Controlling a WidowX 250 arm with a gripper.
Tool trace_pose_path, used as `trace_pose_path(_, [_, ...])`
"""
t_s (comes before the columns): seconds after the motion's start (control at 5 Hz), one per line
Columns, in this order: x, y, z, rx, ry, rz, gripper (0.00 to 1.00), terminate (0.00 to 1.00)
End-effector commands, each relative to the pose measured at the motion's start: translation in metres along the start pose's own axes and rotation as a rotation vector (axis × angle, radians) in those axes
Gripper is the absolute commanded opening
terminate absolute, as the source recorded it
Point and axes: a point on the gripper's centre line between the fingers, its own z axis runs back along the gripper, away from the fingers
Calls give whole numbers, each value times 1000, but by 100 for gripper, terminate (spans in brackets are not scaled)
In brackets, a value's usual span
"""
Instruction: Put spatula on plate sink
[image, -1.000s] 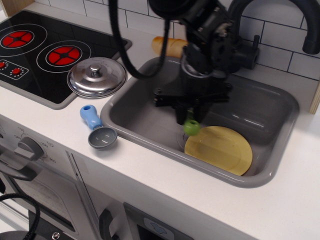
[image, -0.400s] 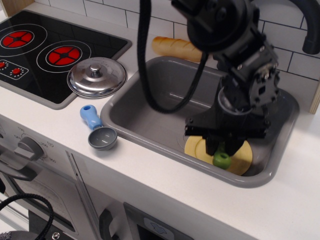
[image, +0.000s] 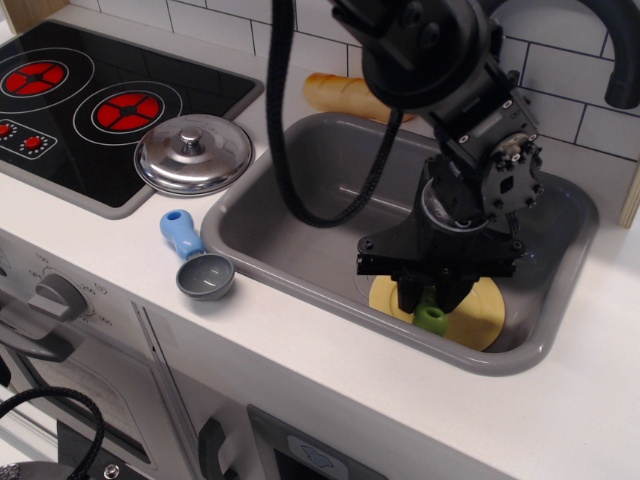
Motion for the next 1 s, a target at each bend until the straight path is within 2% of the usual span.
trace_pose_path(0.0, [22,-13,24,-54,-27,12,100,0])
trace_pose_path(0.2, [33,-13,52,-126,-33,28,100,0])
trace_pose_path(0.4, [45,-7,80,-168,-42,-8,100,0])
trace_pose_path(0.8, [45,-7,80,-168,-42,-8,100,0])
